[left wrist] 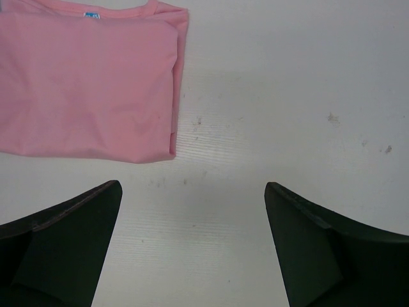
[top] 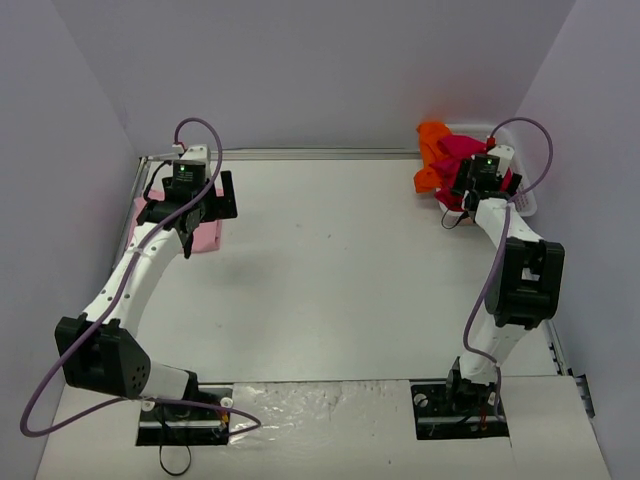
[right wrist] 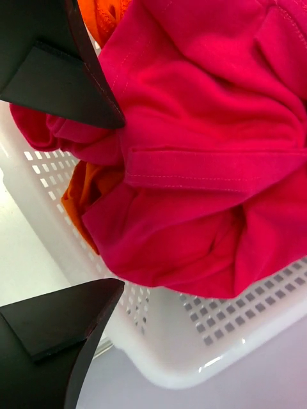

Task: Fold and stack the t-shirts
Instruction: Grab crumpled tshirt from bin with the right arm

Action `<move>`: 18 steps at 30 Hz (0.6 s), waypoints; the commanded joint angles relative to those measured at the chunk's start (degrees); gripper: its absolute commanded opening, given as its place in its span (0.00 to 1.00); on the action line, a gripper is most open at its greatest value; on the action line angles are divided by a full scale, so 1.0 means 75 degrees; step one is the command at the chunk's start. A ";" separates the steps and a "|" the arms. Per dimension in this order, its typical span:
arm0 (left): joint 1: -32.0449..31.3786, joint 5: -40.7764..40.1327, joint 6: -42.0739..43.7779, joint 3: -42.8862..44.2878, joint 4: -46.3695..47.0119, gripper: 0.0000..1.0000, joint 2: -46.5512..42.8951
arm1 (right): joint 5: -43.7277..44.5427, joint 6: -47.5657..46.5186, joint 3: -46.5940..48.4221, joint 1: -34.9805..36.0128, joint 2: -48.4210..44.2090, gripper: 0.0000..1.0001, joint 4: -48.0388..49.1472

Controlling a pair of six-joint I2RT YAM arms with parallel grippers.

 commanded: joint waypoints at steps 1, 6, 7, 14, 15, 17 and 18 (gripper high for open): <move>-0.0021 0.0038 0.0033 0.0031 0.0180 0.94 -0.0036 | -0.0354 -0.0117 0.0047 -0.0088 0.0098 0.99 0.0304; -0.0021 0.0027 0.0033 0.0019 0.0180 0.94 -0.0036 | -0.0670 0.0164 0.0141 -0.0381 0.0250 0.61 0.0304; -0.0021 0.0027 0.0033 0.0019 0.0180 0.94 -0.0048 | -0.0775 0.0199 0.0153 -0.0416 0.0262 0.46 0.0293; -0.0021 0.0039 0.0045 -0.0027 0.0215 0.94 -0.0130 | -0.1209 0.0398 0.0364 -0.0347 0.0134 0.10 0.0012; -0.0033 0.0038 0.0045 -0.0027 0.0204 0.94 -0.0130 | -0.1210 0.0387 0.0364 -0.0300 0.0099 0.04 -0.0012; -0.0033 0.0027 0.0045 -0.0016 0.0204 0.94 -0.0130 | -0.1023 0.0341 0.0387 -0.0054 0.0028 0.00 -0.0105; -0.0045 0.0050 0.0045 -0.0027 0.0204 0.94 -0.0130 | -0.0860 0.0271 0.0422 0.0028 0.0005 0.00 -0.0141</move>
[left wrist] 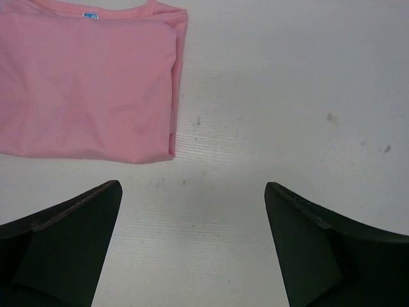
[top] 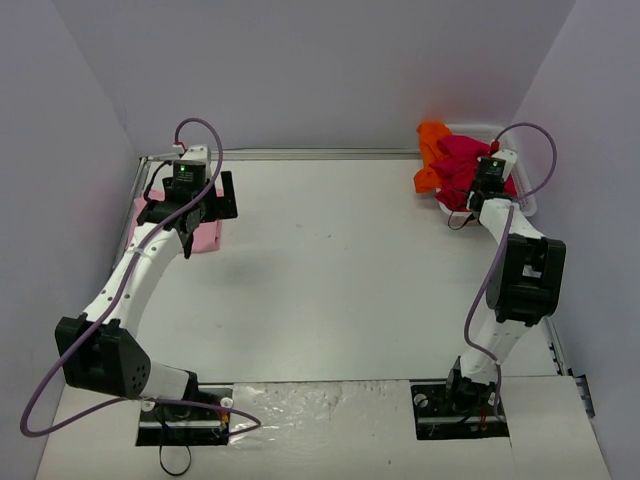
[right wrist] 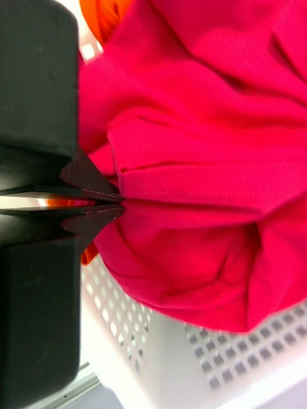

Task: Fold and stack the t-shirts
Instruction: Grab crumpled tshirt from bin with the right arm

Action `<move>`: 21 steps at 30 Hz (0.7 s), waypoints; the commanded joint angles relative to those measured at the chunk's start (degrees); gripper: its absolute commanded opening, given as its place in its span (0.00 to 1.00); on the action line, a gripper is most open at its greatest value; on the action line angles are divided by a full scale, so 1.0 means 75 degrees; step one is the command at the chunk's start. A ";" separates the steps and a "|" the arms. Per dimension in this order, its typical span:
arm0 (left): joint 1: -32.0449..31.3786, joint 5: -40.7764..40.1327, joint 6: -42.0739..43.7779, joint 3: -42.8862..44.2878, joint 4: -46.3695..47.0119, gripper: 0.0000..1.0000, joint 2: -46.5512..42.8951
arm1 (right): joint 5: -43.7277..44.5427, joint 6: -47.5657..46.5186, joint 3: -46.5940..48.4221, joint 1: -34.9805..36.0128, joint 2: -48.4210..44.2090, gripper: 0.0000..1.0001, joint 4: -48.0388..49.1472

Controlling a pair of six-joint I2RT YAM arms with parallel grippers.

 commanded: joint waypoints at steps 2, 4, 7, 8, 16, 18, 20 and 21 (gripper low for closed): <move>-0.0033 0.0021 0.0030 -0.0016 0.0180 0.94 -0.0136 | 0.0348 -0.0033 0.0399 0.0550 -0.0409 0.00 -0.0217; -0.0045 0.0021 0.0042 -0.0016 0.0180 0.94 -0.0136 | 0.0524 -0.0103 0.0411 0.0691 -0.0550 0.00 -0.0264; -0.0068 0.0033 0.0042 -0.0016 0.0180 0.94 -0.0171 | 0.0875 -0.0185 0.0411 0.1043 -0.0913 0.00 -0.0381; -0.0091 0.0044 0.0054 -0.0016 0.0192 0.94 -0.0171 | 0.0958 -0.0209 0.0400 0.1206 -0.1123 0.00 -0.0405; -0.0127 0.0033 0.0066 -0.0051 0.0192 0.94 -0.0194 | 0.1439 -0.0338 0.0516 0.1571 -0.1863 0.00 -0.0615; -0.0150 0.0033 0.0077 -0.0039 0.0192 0.94 -0.0194 | 0.1497 -0.0338 0.0575 0.1559 -0.1945 0.00 -0.0651; -0.0162 0.0033 0.0077 -0.0051 0.0192 0.94 -0.0183 | 0.1533 -0.0326 0.0610 0.1559 -0.1980 0.00 -0.0663; -0.0162 0.0044 0.0077 -0.0039 0.0204 0.94 -0.0171 | 0.1521 -0.0326 0.0634 0.1571 -0.2050 0.00 -0.0686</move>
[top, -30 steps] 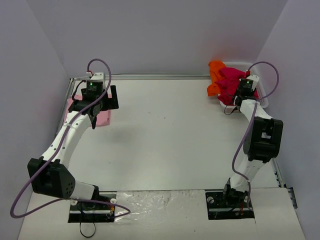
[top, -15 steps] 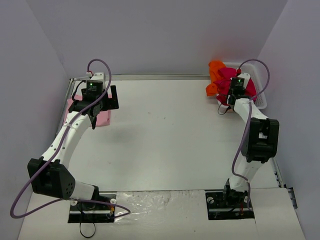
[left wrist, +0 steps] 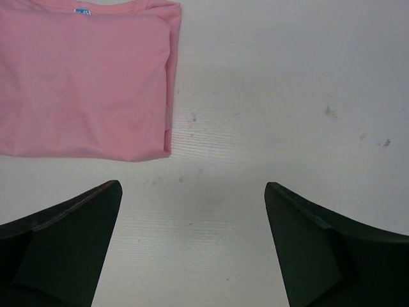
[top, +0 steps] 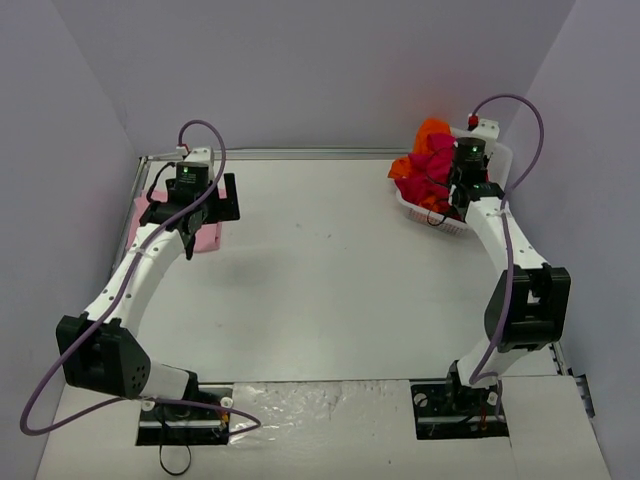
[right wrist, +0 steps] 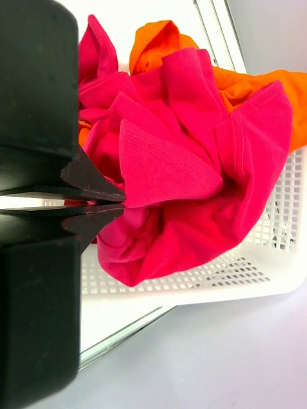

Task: Fold and stack the t-shirts
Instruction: Grab crumpled tshirt from bin with the right arm

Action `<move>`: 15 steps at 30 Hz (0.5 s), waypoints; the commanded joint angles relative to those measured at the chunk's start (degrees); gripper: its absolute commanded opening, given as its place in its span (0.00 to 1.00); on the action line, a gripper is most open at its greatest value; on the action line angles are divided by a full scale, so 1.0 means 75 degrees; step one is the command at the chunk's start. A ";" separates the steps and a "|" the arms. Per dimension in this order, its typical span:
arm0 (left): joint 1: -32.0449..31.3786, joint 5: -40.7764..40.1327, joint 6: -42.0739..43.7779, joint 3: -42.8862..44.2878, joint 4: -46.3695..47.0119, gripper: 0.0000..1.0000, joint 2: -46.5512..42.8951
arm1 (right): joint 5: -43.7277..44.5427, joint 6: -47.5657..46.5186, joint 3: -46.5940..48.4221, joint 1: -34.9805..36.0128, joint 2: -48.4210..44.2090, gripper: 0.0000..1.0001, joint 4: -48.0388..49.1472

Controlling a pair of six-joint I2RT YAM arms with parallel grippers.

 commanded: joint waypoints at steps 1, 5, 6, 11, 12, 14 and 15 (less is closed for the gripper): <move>-0.0066 0.0021 0.0057 0.0086 0.0146 0.94 -0.0171 | 0.0344 -0.0052 0.0351 0.0006 -0.0436 0.00 -0.0051; -0.0078 0.0021 0.0080 0.0074 0.0146 0.94 -0.0147 | 0.0706 -0.0064 0.0328 0.0147 -0.0798 0.00 -0.0051; -0.0089 0.0021 0.0080 0.0074 0.0146 0.94 -0.0136 | 0.0777 -0.0064 0.0339 0.0182 -0.0869 0.00 -0.0063; -0.0148 -0.0002 0.0092 0.0086 0.0122 0.94 -0.0112 | 0.1222 -0.0005 0.0398 0.0240 -0.1361 0.00 -0.0063; -0.0160 -0.0002 0.0092 0.0086 0.0122 0.94 -0.0112 | 0.1234 -0.0005 0.0421 0.0264 -0.1432 0.00 -0.0074; -0.0183 -0.0002 0.0104 0.0098 0.0111 0.94 -0.0112 | 0.1281 0.0018 0.0538 0.0311 -0.1584 0.00 -0.0121; -0.0195 -0.0014 0.0104 0.0086 0.0110 0.94 -0.0112 | 0.1223 0.0041 0.0597 0.0322 -0.1631 0.00 -0.0144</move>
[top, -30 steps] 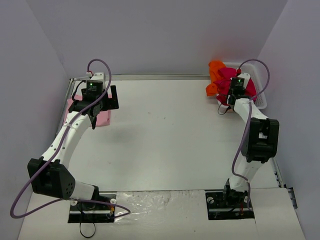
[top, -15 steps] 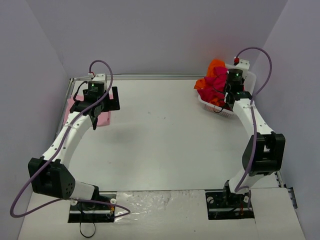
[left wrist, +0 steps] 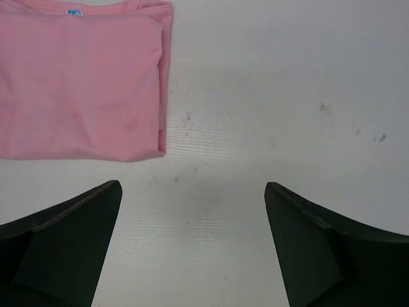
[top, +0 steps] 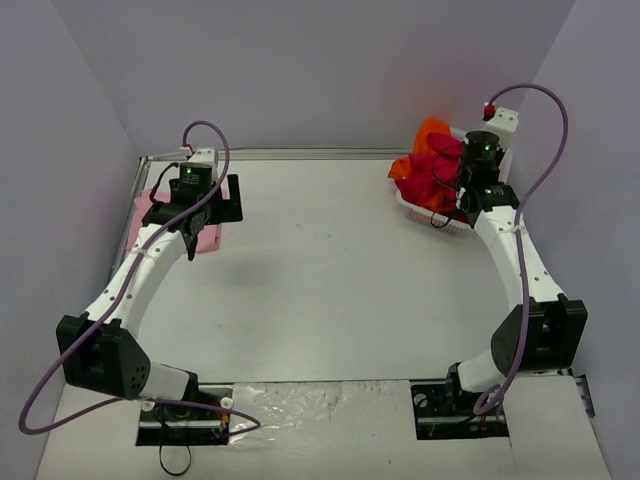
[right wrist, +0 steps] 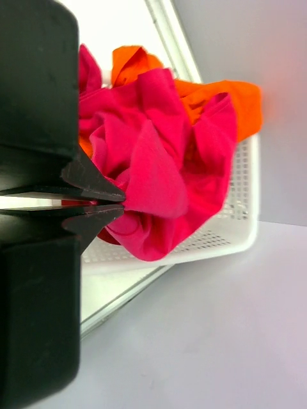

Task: Fold and stack the t-shirts
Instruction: Grab crumpled tshirt from bin with the right arm, then move the tshirt to the center of the board

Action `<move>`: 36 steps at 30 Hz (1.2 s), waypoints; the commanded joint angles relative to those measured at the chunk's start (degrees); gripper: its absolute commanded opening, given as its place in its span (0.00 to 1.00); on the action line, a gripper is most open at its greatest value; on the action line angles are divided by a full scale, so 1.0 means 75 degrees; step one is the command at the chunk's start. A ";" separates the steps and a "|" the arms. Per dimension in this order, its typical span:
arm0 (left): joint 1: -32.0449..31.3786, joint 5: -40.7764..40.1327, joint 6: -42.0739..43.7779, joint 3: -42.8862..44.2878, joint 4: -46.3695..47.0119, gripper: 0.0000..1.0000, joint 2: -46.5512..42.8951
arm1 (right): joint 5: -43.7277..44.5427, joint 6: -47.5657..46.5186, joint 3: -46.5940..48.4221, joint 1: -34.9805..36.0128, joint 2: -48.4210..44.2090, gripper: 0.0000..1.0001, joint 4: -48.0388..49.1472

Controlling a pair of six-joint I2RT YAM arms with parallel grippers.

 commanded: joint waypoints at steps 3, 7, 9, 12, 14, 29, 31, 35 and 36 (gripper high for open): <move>-0.0105 -0.0014 0.0083 0.0098 0.0105 0.94 -0.0124 | 0.0272 0.0068 0.0860 0.0124 -0.0647 0.00 0.0050; -0.0116 -0.0014 0.0083 0.0109 0.0093 0.94 -0.0112 | -0.0276 0.0057 0.1562 0.0195 -0.0671 0.00 -0.0219; -0.0116 -0.0014 0.0095 0.0109 0.0093 0.94 -0.0101 | -0.0559 0.0045 0.1879 0.0195 -0.0659 0.00 -0.0510; -0.0116 0.0021 0.0095 0.0121 0.0093 0.94 -0.0066 | -0.1413 -0.0037 0.2699 0.0195 -0.0519 0.00 -0.0945; -0.0116 0.0033 0.0083 0.0121 0.0105 0.95 -0.0042 | -0.2126 -0.0119 0.3262 0.0218 -0.0413 0.00 -0.1261; -0.0175 -0.0037 0.0118 0.0121 0.0093 0.94 -0.0042 | -0.7332 -0.0295 0.3382 0.1131 -0.0729 0.00 -0.1614; -0.0175 -0.0049 0.0107 0.0121 0.0093 0.94 -0.0042 | -0.7775 -0.0354 0.3148 0.1470 -0.0764 0.00 -0.1614; -0.0187 -0.0026 0.0118 0.0133 0.0081 0.94 -0.0030 | -0.8599 -0.0635 0.2516 0.2034 -0.0881 0.45 -0.1696; -0.0187 -0.0026 0.0130 0.0133 0.0081 0.94 -0.0030 | -0.8495 -0.0705 0.2166 0.2139 -0.0963 0.59 -0.1708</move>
